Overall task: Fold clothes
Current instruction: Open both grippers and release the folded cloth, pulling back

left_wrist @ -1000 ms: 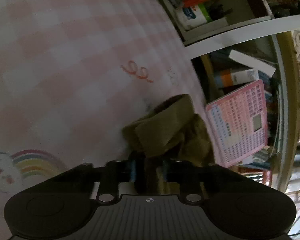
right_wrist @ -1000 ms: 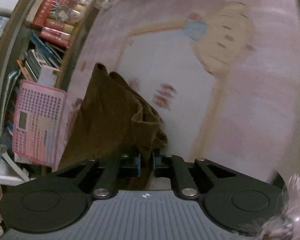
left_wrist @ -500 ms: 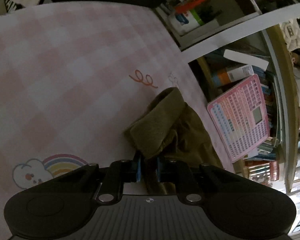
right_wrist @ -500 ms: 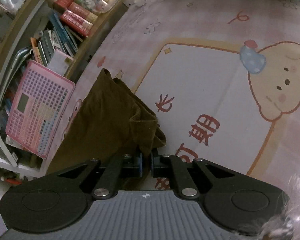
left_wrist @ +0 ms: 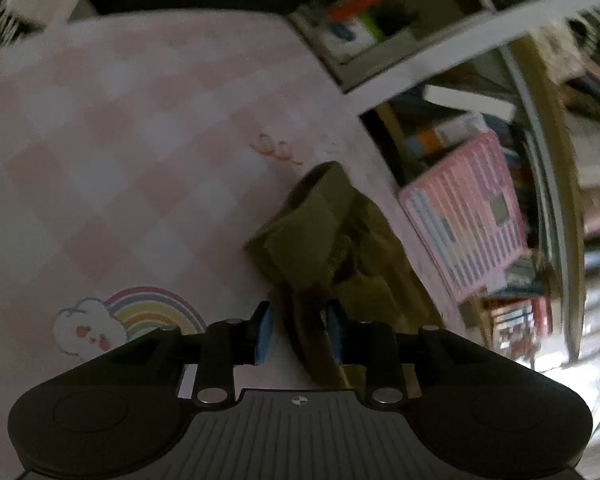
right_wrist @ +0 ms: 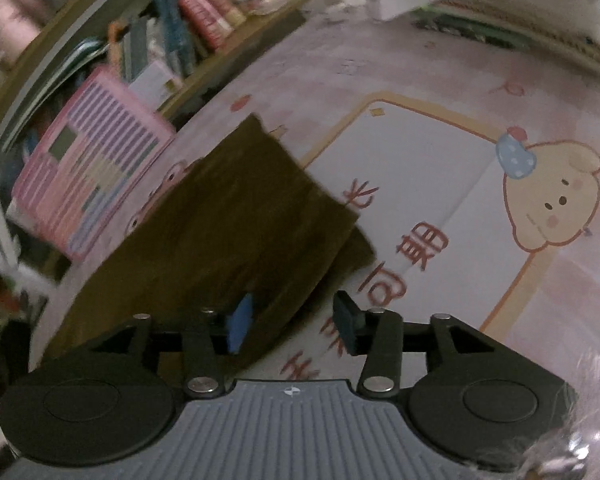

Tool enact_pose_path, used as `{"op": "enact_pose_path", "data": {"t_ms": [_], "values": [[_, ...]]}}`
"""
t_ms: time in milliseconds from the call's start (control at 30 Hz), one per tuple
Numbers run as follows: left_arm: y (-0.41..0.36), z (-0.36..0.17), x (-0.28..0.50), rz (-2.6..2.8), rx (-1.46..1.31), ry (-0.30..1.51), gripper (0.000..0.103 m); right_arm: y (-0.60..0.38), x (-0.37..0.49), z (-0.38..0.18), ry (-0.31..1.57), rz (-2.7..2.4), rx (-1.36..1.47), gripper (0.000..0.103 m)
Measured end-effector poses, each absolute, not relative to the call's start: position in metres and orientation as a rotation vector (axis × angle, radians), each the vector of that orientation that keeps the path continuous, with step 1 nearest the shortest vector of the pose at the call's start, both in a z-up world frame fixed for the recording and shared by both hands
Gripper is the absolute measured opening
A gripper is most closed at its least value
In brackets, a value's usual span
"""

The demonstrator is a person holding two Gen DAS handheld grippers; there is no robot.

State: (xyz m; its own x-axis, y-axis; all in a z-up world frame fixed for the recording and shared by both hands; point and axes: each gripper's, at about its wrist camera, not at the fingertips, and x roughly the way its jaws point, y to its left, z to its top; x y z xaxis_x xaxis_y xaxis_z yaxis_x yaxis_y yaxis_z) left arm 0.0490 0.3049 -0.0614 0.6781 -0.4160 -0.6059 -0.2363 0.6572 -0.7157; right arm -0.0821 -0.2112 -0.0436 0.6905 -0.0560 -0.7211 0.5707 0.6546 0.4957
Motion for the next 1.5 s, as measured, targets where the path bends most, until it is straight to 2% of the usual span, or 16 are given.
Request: {"op": "enact_pose_path", "data": {"t_ms": [167, 233, 267, 300, 333, 400, 467, 500, 600, 767, 1500], "values": [[0.284, -0.036, 0.027, -0.164, -0.642, 0.822, 0.029, -0.166, -0.086, -0.032, 0.787, -0.364, 0.616, 0.052], [0.27, -0.028, 0.019, -0.176, -0.525, 0.825, 0.036, -0.143, -0.084, -0.03, 0.825, -0.352, 0.516, 0.057], [0.263, -0.025, 0.015, -0.179, -0.471, 0.833, 0.046, -0.13, -0.083, -0.029, 0.836, -0.337, 0.463, 0.062], [0.257, -0.022, 0.011, -0.182, -0.42, 0.84, 0.05, -0.119, -0.083, -0.028, 0.84, -0.319, 0.426, 0.065], [0.251, -0.021, 0.007, -0.188, -0.38, 0.847, 0.05, -0.108, -0.083, -0.027, 0.842, -0.3, 0.387, 0.071], [0.242, -0.019, 0.0, -0.203, -0.321, 0.86, 0.05, -0.09, -0.086, -0.025, 0.834, -0.271, 0.325, 0.075], [0.236, -0.018, -0.008, -0.213, -0.29, 0.868, 0.053, -0.077, -0.089, -0.024, 0.826, -0.252, 0.287, 0.082], [0.234, -0.018, -0.012, -0.216, -0.283, 0.872, 0.059, -0.072, -0.09, -0.023, 0.822, -0.245, 0.273, 0.083], [0.228, -0.018, -0.021, -0.234, -0.245, 0.877, 0.067, -0.062, -0.091, -0.022, 0.819, -0.238, 0.238, 0.083], [0.223, -0.019, -0.029, -0.24, -0.206, 0.892, 0.075, -0.056, -0.094, -0.023, 0.833, -0.23, 0.223, 0.083], [0.233, -0.037, -0.024, -0.251, -0.332, 0.944, 0.078, -0.034, -0.09, -0.028, 0.909, -0.171, 0.087, 0.085]]}}
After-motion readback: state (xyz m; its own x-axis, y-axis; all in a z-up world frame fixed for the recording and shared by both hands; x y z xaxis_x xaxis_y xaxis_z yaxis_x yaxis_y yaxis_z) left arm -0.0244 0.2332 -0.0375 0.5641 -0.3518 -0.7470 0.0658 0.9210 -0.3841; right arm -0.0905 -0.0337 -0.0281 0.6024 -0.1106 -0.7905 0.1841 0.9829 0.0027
